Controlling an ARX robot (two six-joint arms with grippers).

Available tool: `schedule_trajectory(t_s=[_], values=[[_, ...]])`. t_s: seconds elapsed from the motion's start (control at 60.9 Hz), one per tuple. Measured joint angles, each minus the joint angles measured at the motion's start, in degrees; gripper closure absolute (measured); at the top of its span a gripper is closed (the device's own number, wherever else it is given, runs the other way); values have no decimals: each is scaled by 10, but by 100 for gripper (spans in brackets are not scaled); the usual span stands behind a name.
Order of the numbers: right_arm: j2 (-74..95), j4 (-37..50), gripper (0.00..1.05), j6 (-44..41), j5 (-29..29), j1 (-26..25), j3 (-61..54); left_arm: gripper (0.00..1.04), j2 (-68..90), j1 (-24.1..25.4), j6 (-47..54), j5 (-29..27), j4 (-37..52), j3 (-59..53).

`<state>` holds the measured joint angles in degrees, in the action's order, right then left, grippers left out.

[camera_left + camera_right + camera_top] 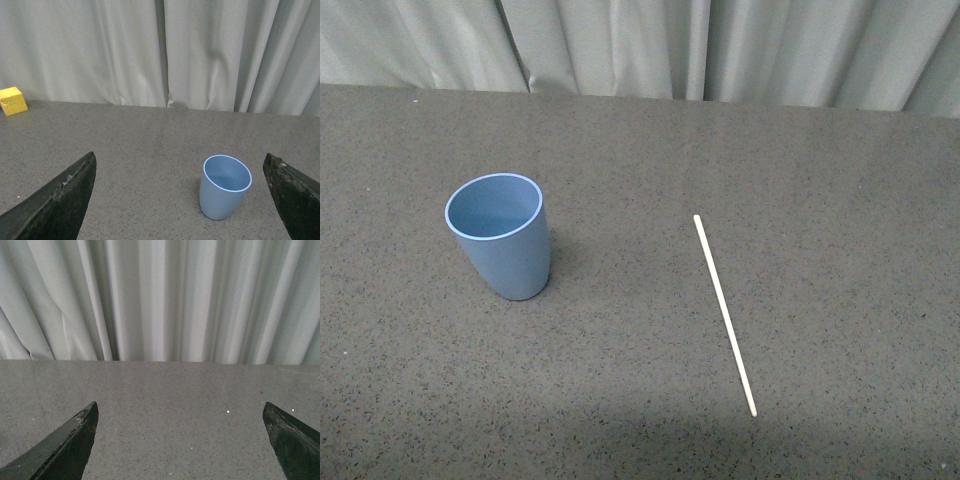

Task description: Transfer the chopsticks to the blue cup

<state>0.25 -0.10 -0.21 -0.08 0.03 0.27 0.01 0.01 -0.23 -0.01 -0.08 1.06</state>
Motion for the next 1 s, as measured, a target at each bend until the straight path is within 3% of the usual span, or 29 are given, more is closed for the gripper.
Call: schedule_trajectory(t_s=[0.772, 0.805, 0.87, 1.002], values=[[0, 0, 9, 0, 0, 0, 0, 7, 0, 0, 0, 0, 0, 0], [4, 7, 9, -18, 18, 6, 0, 7, 0, 0, 0, 0, 0, 0], [71, 90, 9, -95, 83, 29, 1, 7, 0, 0, 0, 0, 0, 0], [353, 279, 9, -167, 40, 32, 47, 7, 0, 0, 0, 0, 0, 0]])
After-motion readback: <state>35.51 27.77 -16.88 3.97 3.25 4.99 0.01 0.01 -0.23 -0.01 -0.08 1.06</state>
